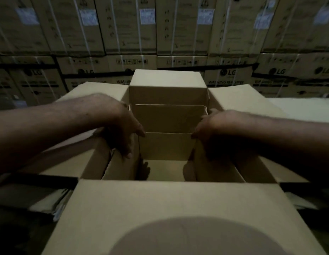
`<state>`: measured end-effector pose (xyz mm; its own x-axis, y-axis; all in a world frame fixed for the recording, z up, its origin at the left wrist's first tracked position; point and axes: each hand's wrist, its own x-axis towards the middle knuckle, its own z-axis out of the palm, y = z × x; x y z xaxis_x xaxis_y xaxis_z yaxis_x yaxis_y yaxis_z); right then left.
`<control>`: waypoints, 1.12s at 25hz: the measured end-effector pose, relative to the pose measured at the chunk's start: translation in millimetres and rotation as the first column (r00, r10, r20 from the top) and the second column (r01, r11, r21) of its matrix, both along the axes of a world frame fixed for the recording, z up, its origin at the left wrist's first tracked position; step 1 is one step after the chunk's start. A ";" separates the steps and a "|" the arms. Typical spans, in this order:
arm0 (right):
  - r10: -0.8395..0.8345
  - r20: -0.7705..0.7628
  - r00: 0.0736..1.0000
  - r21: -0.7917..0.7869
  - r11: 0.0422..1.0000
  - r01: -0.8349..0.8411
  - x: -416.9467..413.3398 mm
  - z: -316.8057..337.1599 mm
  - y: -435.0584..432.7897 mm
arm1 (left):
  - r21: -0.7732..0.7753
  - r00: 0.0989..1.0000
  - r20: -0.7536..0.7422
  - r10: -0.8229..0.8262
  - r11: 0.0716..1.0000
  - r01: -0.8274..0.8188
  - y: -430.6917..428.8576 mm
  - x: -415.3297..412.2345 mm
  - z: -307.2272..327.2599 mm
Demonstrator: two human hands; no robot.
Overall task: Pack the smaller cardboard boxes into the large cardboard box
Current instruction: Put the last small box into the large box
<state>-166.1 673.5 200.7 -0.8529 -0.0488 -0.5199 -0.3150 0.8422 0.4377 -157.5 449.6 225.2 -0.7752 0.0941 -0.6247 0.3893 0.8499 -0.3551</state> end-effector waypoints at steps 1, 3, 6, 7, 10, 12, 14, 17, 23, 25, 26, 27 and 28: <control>0.053 -0.015 0.998 -0.023 0.998 -0.053 7.6 1.6 2.3 | -0.049 0.999 -0.030 -0.042 0.998 0.040 2.8 10.6 5.4; 0.182 -0.099 0.978 0.000 0.983 -0.183 26.0 10.3 1.5 | -0.012 0.983 -0.150 -0.108 0.994 0.107 3.7 30.2 16.2; 0.142 -0.302 0.943 -0.117 0.976 -0.185 61.6 16.7 15.2 | 0.033 0.947 -0.309 -0.093 0.994 0.108 -6.4 57.3 12.7; 0.117 -0.313 0.942 -0.127 0.978 -0.164 76.9 16.6 18.2 | 0.031 0.949 -0.310 -0.060 0.997 0.074 -10.2 59.4 5.4; 0.111 -0.340 0.934 -0.119 0.980 -0.159 92.1 7.0 22.5 | 0.279 0.924 -0.380 0.046 0.958 0.067 -11.4 65.8 -2.8; 0.000 -0.395 0.919 -0.309 0.942 -0.133 102.0 14.6 26.0 | 0.472 0.898 -0.415 0.148 0.878 0.074 -9.1 76.6 -1.1; -0.166 -0.445 0.880 -0.511 0.854 -0.097 114.0 20.4 38.2 | 0.592 0.881 -0.405 0.244 0.805 0.050 -14.3 93.7 -1.4; -0.347 -0.408 0.844 -0.708 0.705 -0.053 135.6 11.9 58.8 | 0.662 0.842 -0.410 0.351 0.749 0.010 -24.2 128.2 -13.5; -0.458 -0.420 0.784 -0.891 0.371 -0.261 166.5 7.5 75.8 | 0.928 0.714 -0.273 0.645 0.373 0.018 7.6 185.9 1.7; -0.416 -0.499 0.760 -0.861 0.334 -0.382 187.8 -1.5 86.1 | 0.963 0.705 -0.182 0.686 0.268 -0.012 18.4 209.9 -1.2; -0.353 -0.545 0.761 -0.830 0.356 -0.429 197.3 -12.3 92.8 | 0.950 0.679 -0.213 0.702 0.310 -0.023 24.4 221.5 -10.6; -0.266 -0.596 0.758 -0.781 0.412 -0.469 203.9 -23.7 97.9 | 0.897 0.641 -0.331 0.693 0.442 -0.014 30.0 231.1 -22.3; -0.195 -0.636 0.746 -0.731 0.463 -0.502 208.2 -31.9 101.6 | 0.821 0.598 -0.468 0.651 0.570 0.022 35.2 239.0 -34.0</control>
<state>42.1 775.1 168.8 -0.8393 -0.3055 0.4497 -0.4664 0.8296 -0.3070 81.5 484.8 191.2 -0.9620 -0.1374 0.2361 -0.0326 0.9159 0.4001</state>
